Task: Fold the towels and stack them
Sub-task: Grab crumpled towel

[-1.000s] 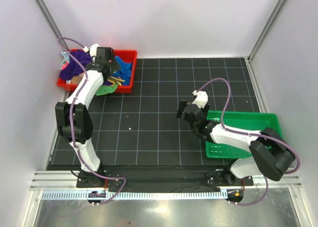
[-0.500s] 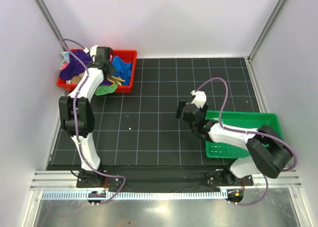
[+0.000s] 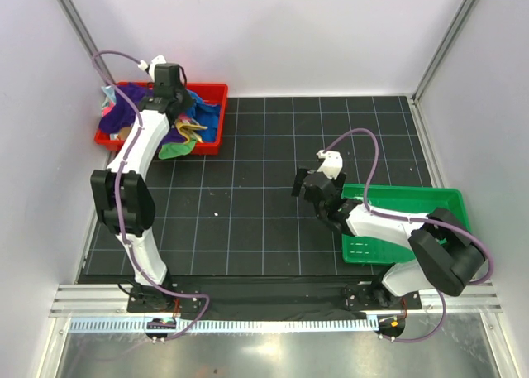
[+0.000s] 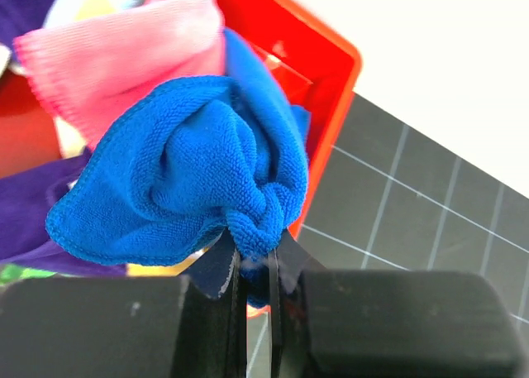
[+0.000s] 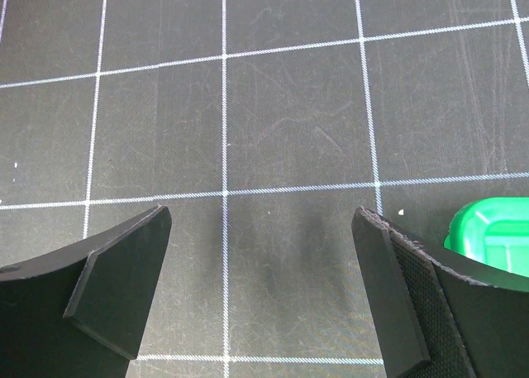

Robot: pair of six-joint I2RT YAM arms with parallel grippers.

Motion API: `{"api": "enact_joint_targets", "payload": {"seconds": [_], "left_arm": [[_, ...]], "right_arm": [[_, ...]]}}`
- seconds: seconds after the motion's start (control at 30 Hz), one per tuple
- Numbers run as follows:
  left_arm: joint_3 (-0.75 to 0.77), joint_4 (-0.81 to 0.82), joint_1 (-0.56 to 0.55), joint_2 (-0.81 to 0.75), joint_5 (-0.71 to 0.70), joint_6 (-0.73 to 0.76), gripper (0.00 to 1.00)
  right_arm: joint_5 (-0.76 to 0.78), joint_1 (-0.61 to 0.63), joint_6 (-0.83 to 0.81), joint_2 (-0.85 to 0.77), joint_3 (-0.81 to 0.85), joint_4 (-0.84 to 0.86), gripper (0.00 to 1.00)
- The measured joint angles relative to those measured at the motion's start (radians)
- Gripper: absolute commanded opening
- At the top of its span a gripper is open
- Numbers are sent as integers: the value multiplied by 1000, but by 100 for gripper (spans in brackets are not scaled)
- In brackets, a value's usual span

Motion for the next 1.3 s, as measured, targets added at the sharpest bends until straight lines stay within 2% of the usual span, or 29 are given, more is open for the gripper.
{"api": "enact_joint_targets", "payload": {"seconds": [0.17, 0.67, 0.97, 1.3], "left_arm": [[39, 19, -13, 12, 35, 1, 0], [473, 87, -54, 178, 48, 8, 0], [574, 147, -63, 234, 74, 27, 0], [687, 246, -109, 215, 118, 26, 0]], "right_arm": [[0, 0, -2, 1, 3, 0, 100], [-15, 0, -13, 27, 9, 3, 100], [-20, 0, -20, 42, 22, 4, 100], [-26, 0, -23, 46, 22, 4, 100]]}}
